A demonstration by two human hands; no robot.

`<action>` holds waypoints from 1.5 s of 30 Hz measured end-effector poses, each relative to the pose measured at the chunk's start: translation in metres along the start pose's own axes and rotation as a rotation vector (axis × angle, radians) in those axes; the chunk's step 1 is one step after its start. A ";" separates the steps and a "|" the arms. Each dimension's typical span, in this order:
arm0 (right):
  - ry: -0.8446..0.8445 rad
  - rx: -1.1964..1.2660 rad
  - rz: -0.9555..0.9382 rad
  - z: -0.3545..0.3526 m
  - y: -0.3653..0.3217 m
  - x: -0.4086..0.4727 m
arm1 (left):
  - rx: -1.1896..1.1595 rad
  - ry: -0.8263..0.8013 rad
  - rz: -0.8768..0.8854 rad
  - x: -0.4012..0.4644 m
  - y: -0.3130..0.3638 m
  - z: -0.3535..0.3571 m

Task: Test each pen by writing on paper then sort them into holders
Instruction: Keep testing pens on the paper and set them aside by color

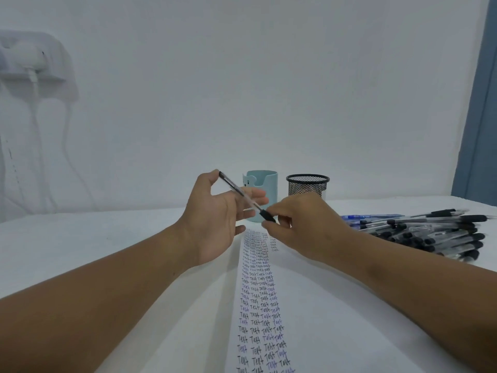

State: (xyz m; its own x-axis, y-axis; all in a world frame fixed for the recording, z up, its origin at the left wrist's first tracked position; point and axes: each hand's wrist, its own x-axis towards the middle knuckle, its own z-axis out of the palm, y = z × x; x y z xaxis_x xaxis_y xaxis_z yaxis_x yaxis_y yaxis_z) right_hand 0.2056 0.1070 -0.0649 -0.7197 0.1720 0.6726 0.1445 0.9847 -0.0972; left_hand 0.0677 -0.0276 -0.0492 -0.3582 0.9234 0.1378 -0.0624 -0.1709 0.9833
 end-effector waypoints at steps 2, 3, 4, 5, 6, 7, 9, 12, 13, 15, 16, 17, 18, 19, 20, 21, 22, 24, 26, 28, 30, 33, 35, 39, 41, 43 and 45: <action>-0.001 0.038 0.117 0.000 0.003 -0.001 | 0.210 0.036 0.002 0.003 -0.006 -0.005; 0.005 0.078 0.176 -0.001 0.004 -0.002 | 0.349 0.055 -0.001 0.003 -0.009 -0.009; 0.005 0.156 0.241 -0.001 0.005 -0.004 | 0.500 0.051 -0.004 0.001 -0.014 -0.013; -0.007 0.286 0.315 -0.002 0.005 -0.005 | 0.645 0.018 -0.008 -0.001 -0.018 -0.016; -0.029 0.450 0.387 -0.003 0.004 -0.006 | 0.798 -0.017 -0.013 -0.002 -0.021 -0.020; -0.050 0.606 0.451 -0.003 0.003 -0.006 | 0.953 -0.030 -0.018 -0.002 -0.023 -0.024; -0.084 0.791 0.531 -0.001 0.003 -0.004 | 1.140 -0.012 -0.006 -0.002 -0.022 -0.027; -0.146 0.856 0.578 0.003 0.000 -0.001 | 1.149 -0.010 -0.002 -0.002 -0.019 -0.026; -0.174 0.859 0.582 0.003 -0.001 0.001 | 1.151 -0.017 0.006 -0.002 -0.018 -0.026; -0.229 0.871 0.577 0.002 -0.003 0.001 | 1.163 -0.025 0.020 0.000 -0.019 -0.028; -0.240 0.872 0.570 0.002 -0.004 0.001 | 1.166 -0.022 0.025 0.000 -0.020 -0.028; -0.238 0.863 0.562 0.002 -0.004 0.001 | 1.165 -0.021 0.027 0.000 -0.020 -0.028; -0.226 0.840 0.553 0.003 -0.003 0.001 | 1.161 -0.019 0.028 0.001 -0.021 -0.028; -0.210 0.806 0.545 0.004 -0.003 0.001 | 1.157 -0.018 0.031 0.001 -0.021 -0.029; -0.198 0.768 0.539 0.005 -0.001 0.000 | 1.151 -0.019 0.033 0.001 -0.022 -0.029; -0.198 0.738 0.533 0.006 -0.001 0.000 | 1.145 -0.017 0.034 0.001 -0.022 -0.029; -0.204 0.721 0.529 0.007 0.000 0.000 | 1.140 -0.014 0.035 0.001 -0.023 -0.029; -0.216 0.702 0.526 0.008 0.002 -0.001 | 1.140 -0.009 0.042 0.001 -0.024 -0.029; -0.224 0.700 0.521 0.008 0.001 -0.001 | 1.137 -0.010 0.042 0.001 -0.025 -0.029; -0.235 0.708 0.513 0.007 0.000 -0.002 | 1.135 -0.012 0.040 0.001 -0.025 -0.028; -0.246 0.702 0.505 0.007 -0.002 -0.001 | 1.132 -0.011 0.041 0.001 -0.025 -0.028; -0.250 0.692 0.498 0.007 -0.002 -0.001 | 1.129 -0.007 0.047 0.003 -0.026 -0.030; -0.256 0.674 0.490 0.007 -0.002 -0.001 | 1.133 -0.009 0.048 0.003 -0.027 -0.031; -0.267 0.633 0.475 0.006 -0.005 -0.002 | 1.122 -0.009 0.040 0.003 -0.027 -0.031; -0.279 0.634 0.476 0.006 -0.005 -0.001 | 1.121 -0.012 0.044 0.003 -0.027 -0.031; -0.298 0.649 0.481 0.005 -0.005 -0.001 | 1.124 -0.005 0.042 0.003 -0.027 -0.030; -0.287 0.663 0.480 0.005 -0.005 -0.002 | 1.130 0.002 0.036 0.002 -0.027 -0.030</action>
State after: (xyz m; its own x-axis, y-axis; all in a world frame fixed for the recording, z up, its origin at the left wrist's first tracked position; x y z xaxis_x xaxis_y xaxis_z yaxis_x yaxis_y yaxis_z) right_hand 0.2029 0.1023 -0.0694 -0.8388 0.4852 0.2469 0.1152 0.6015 -0.7905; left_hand 0.0405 -0.0313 -0.0791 -0.3438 0.9237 0.1692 0.8259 0.2117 0.5226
